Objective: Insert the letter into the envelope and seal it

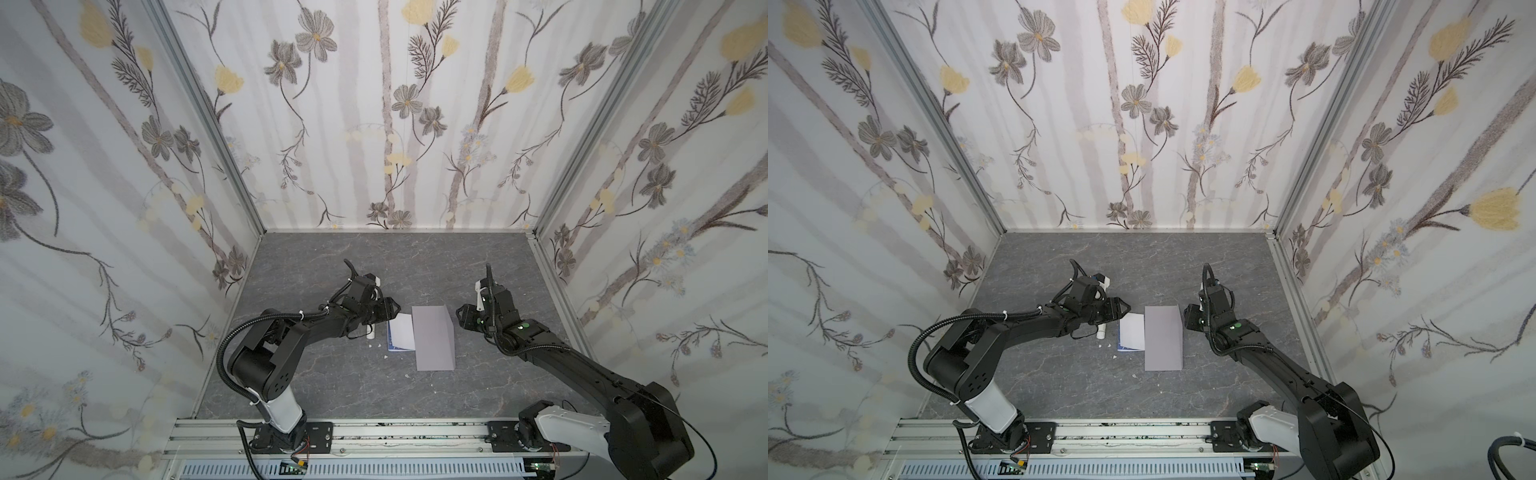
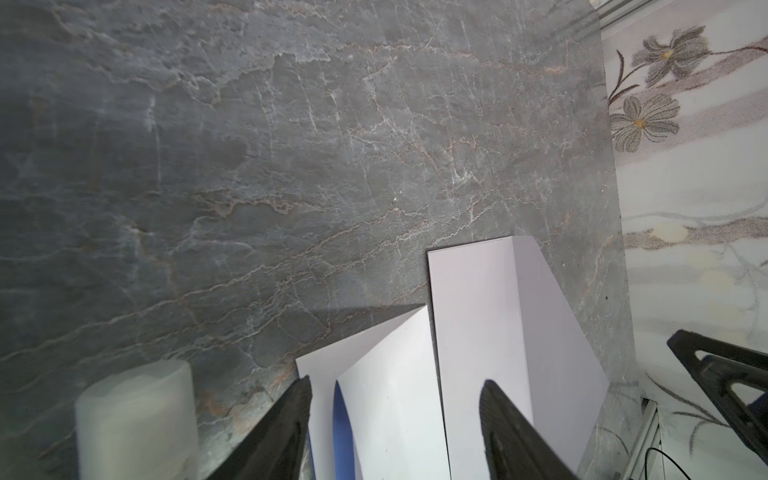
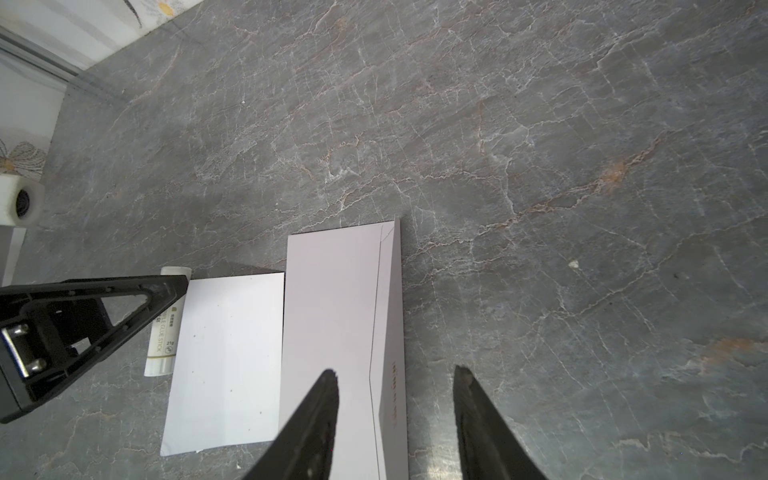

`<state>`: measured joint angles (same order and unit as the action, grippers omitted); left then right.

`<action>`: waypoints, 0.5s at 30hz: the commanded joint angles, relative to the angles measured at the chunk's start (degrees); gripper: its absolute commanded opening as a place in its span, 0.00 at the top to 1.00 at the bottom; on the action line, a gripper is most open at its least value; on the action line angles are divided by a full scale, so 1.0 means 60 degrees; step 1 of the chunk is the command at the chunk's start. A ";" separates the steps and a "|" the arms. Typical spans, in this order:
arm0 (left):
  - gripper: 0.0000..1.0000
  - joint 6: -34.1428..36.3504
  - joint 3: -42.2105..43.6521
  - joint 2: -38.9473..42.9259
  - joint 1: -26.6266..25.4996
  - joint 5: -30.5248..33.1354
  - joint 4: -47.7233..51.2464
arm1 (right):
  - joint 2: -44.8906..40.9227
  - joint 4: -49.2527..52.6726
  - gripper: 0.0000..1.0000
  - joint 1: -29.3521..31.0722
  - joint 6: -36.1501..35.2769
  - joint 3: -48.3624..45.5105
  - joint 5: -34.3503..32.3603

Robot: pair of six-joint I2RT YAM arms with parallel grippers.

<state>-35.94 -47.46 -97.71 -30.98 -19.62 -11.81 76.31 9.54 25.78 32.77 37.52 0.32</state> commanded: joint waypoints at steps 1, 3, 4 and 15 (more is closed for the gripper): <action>0.34 0.0162 -0.0102 -0.0153 0.0022 -0.0097 -0.0314 | -0.0039 -0.0417 0.53 -0.0052 -0.0129 -0.0022 0.0251; 0.34 0.0159 -0.0091 -0.0229 0.0022 -0.0133 -0.0331 | -0.0048 -0.0433 0.53 -0.0085 -0.0133 -0.0013 0.0269; 0.35 0.0168 -0.0080 -0.0267 0.0022 -0.0129 -0.0342 | -0.0041 -0.0447 0.53 -0.0093 -0.0139 -0.0015 0.0296; 0.43 0.0030 0.0172 -0.0424 0.0026 -0.0480 -0.0651 | 0.0022 -0.0609 0.54 -0.0107 -0.0115 -0.0042 0.0475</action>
<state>-35.83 -46.76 -99.81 -30.92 -21.41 -13.54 76.23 8.80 25.10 32.29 37.32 2.61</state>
